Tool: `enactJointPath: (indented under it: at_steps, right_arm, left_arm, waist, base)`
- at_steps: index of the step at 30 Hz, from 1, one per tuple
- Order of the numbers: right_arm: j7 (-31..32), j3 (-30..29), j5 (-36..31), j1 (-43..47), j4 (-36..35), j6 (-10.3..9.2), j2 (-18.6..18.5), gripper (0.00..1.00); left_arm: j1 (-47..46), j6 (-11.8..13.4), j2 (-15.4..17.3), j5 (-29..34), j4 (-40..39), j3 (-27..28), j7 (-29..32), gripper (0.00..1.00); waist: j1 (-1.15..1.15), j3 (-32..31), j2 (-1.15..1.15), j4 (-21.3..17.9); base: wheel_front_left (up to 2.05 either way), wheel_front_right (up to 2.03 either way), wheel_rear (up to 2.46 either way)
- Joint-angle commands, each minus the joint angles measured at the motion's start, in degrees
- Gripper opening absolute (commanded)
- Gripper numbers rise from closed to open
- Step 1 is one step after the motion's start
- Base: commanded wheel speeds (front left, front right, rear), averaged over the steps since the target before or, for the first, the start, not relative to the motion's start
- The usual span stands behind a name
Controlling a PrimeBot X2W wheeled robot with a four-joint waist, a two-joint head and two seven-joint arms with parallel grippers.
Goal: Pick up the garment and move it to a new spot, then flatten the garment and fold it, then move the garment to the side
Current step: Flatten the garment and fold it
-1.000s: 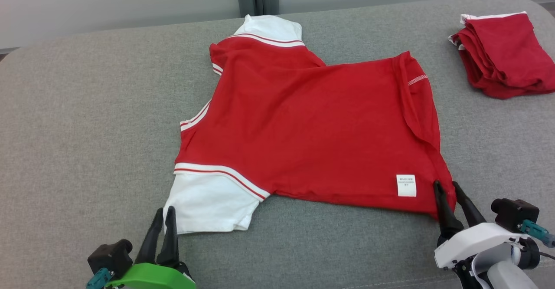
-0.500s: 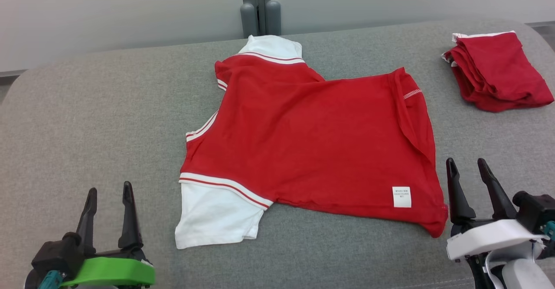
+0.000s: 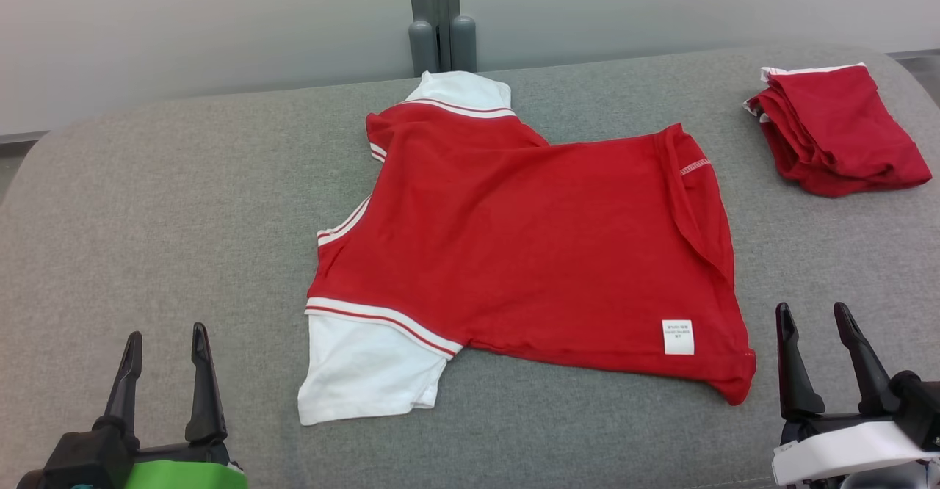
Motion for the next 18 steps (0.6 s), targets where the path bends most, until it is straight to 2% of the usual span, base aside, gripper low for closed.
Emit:
enactJointPath:
  at_steps: [1, 12, 18]
  right_arm:
    - [-0.14, 0.15, -0.55, 0.35, 0.12, 0.00, 0.10, 1.00]
    - [-0.14, 0.50, -1.20, -0.65, 3.28, 0.00, -0.95, 1.00]
    - [-0.14, 1.40, -1.31, -2.73, 8.49, 0.00, -2.33, 1.00]
  left_arm:
    - [0.60, -0.23, 0.14, 0.42, 0.20, -0.14, -0.15, 1.00]
    - [-0.32, -0.34, 0.14, 0.32, 1.62, -0.86, -0.15, 1.00]
    - [-1.42, -0.44, 0.13, 0.49, 4.80, -3.05, -0.15, 1.00]
  waist:
    - [0.00, 0.14, 0.00, -0.21]
    - [0.00, 0.79, 0.00, -0.46]
    - [0.00, 1.63, 0.00, -0.48]
  base:
    - [0.00, 0.00, 0.00]
    - [0.00, 0.00, 0.00]
    - [0.00, 0.00, 0.00]
